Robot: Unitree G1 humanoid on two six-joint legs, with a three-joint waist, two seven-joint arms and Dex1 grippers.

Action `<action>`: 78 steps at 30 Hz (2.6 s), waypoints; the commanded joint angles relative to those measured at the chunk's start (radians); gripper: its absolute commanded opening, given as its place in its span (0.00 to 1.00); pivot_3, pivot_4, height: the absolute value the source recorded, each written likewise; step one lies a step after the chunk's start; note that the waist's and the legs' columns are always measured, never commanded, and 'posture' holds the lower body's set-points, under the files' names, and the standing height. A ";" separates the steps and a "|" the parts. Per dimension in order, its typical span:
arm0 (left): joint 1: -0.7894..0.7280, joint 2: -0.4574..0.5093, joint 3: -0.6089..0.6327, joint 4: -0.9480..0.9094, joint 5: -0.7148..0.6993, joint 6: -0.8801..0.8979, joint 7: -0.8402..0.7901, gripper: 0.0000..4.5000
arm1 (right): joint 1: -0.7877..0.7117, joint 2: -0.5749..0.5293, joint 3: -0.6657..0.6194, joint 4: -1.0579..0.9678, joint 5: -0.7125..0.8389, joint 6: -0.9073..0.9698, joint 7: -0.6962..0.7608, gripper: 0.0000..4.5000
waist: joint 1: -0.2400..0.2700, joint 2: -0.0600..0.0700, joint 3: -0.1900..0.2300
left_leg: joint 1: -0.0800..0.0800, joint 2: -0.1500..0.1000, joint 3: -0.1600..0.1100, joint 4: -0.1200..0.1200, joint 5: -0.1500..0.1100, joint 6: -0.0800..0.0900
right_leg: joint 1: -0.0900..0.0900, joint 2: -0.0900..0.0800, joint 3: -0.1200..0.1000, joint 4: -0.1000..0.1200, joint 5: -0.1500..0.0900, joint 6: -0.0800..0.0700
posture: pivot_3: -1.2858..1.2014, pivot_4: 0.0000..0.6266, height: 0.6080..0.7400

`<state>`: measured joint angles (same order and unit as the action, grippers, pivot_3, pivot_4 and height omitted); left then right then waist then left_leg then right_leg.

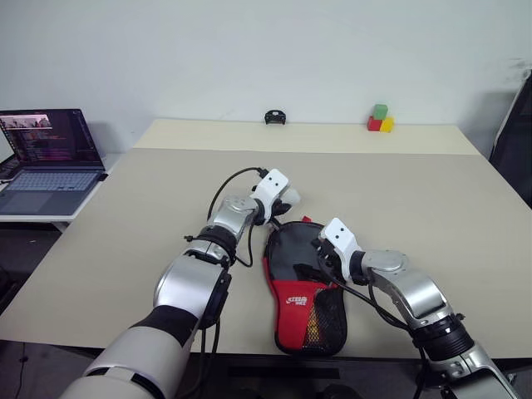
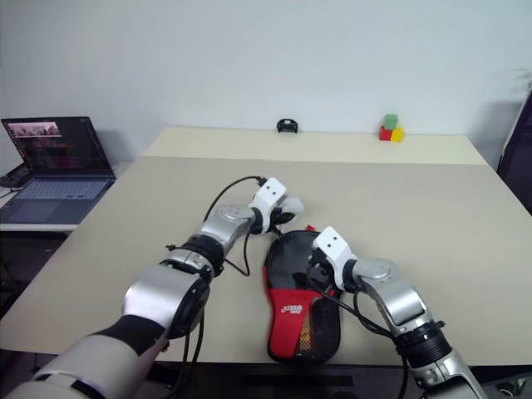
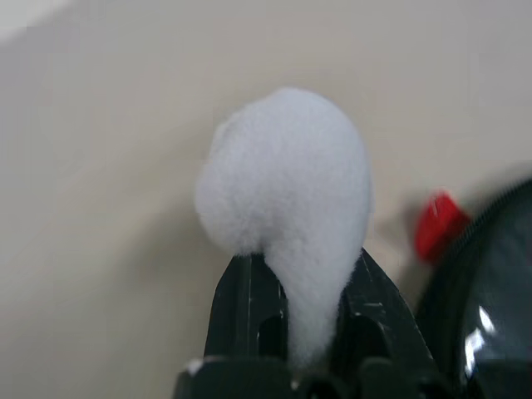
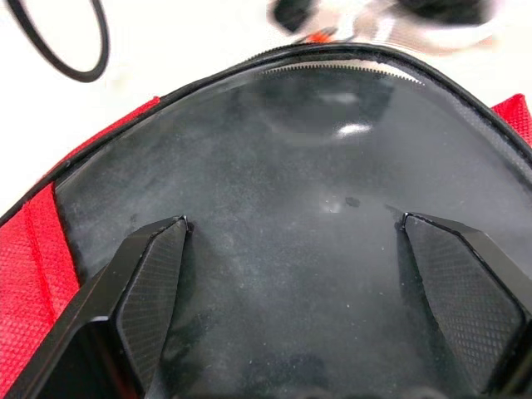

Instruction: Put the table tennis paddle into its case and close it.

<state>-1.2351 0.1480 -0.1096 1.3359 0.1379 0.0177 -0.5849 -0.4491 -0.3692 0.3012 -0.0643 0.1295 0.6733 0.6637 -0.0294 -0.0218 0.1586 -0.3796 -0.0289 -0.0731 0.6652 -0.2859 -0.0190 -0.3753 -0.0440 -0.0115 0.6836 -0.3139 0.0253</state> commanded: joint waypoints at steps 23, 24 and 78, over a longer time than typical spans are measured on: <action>-0.181 -0.394 -0.044 0.029 0.169 -0.166 0.144 0.04 | 0.248 0.114 0.072 -0.124 -0.021 0.215 -0.199 1.00 | 0.003 0.000 -0.005 | 0.002 -0.001 0.000 0.000 0.000 0.000 | 0.003 0.000 0.000 -0.001 0.000 0.001 | 0.52 0.24 1.00; -0.175 -0.417 -0.039 0.027 0.159 -0.167 0.127 0.04 | 0.247 0.119 0.070 -0.122 -0.021 0.215 -0.202 1.00 | 0.001 0.000 -0.006 | 0.002 -0.001 0.000 -0.001 0.000 0.000 | 0.002 0.000 0.000 -0.001 0.000 0.001 | 0.52 0.24 1.00; 0.371 0.209 0.225 -0.640 -0.274 0.007 -0.453 0.80 | 0.124 0.010 -0.038 -0.039 0.011 0.153 -0.062 1.00 | 0.008 -0.002 -0.007 | 0.015 0.004 0.000 -0.002 0.001 -0.003 | 0.012 0.003 0.002 0.003 0.000 0.000 | 0.52 0.24 1.00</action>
<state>-0.8650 0.3491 0.1204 0.8420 -0.0908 -0.0127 -1.0146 -0.3675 -0.3286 0.2709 -0.1546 0.1401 0.7465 0.5978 -0.0218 -0.0238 0.1520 -0.3655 -0.0248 -0.0738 0.6629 -0.2849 -0.0216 -0.3635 -0.0409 -0.0101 0.6860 -0.3138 0.0251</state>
